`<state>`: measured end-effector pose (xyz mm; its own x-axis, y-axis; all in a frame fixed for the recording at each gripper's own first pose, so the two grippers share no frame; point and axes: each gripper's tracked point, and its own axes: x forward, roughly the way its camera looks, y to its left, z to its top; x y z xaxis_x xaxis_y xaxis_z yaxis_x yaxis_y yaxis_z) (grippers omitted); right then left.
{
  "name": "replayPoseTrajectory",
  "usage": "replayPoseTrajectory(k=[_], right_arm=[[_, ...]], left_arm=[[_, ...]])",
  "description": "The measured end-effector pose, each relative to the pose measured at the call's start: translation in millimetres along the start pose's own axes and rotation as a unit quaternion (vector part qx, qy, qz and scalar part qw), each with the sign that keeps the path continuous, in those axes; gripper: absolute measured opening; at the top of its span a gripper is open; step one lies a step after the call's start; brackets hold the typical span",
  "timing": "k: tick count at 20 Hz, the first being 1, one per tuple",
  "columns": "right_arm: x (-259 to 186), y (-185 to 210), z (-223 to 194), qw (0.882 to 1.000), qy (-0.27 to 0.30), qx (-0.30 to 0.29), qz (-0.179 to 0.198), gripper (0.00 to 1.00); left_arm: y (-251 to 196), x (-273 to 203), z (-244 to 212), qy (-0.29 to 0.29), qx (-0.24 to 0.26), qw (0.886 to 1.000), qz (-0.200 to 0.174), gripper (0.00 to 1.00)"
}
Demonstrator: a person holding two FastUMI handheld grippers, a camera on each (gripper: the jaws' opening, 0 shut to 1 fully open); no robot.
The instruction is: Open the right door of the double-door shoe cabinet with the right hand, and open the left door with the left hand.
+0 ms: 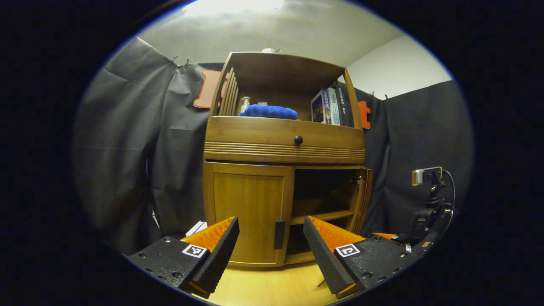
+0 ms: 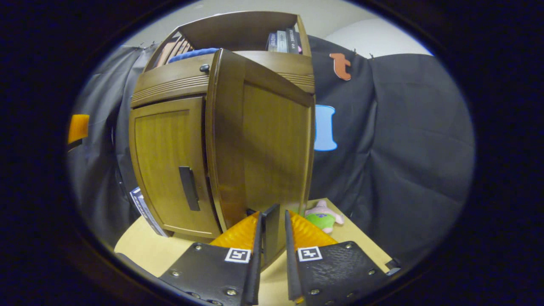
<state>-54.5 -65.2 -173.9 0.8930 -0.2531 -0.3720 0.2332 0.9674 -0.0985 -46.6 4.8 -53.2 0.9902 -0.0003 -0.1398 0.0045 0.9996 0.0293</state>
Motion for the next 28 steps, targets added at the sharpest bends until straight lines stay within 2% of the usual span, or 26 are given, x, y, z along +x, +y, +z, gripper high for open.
replayPoseTrajectory(k=[6,12,13,16,21,28], right_arm=[[-13,-43,-3,1.0,-0.002,0.003,-0.023,0.26],[-17,-86,-3,0.999,-0.005,0.004,-0.044,0.28],[-18,-94,-3,0.999,-0.006,0.006,-0.045,0.16],[-13,-106,-5,0.999,-0.008,0.011,-0.038,0.16],[-10,-128,-6,0.999,-0.013,0.012,-0.05,0.16],[-6,-143,-9,0.999,-0.012,0.034,-0.038,0.16]], left_arm=[[-36,11,-14,0.014,-0.013,0.999,-0.038,0.92],[-57,25,-22,0.022,-0.014,0.998,-0.057,0.92],[-58,27,-23,0.023,-0.013,0.998,-0.057,0.92],[-59,39,-29,0.028,-0.012,0.998,-0.055,0.92],[-51,65,-40,0.034,-0.011,0.999,-0.033,0.94],[-40,122,-74,0.062,0.013,0.998,-0.005,0.94]])
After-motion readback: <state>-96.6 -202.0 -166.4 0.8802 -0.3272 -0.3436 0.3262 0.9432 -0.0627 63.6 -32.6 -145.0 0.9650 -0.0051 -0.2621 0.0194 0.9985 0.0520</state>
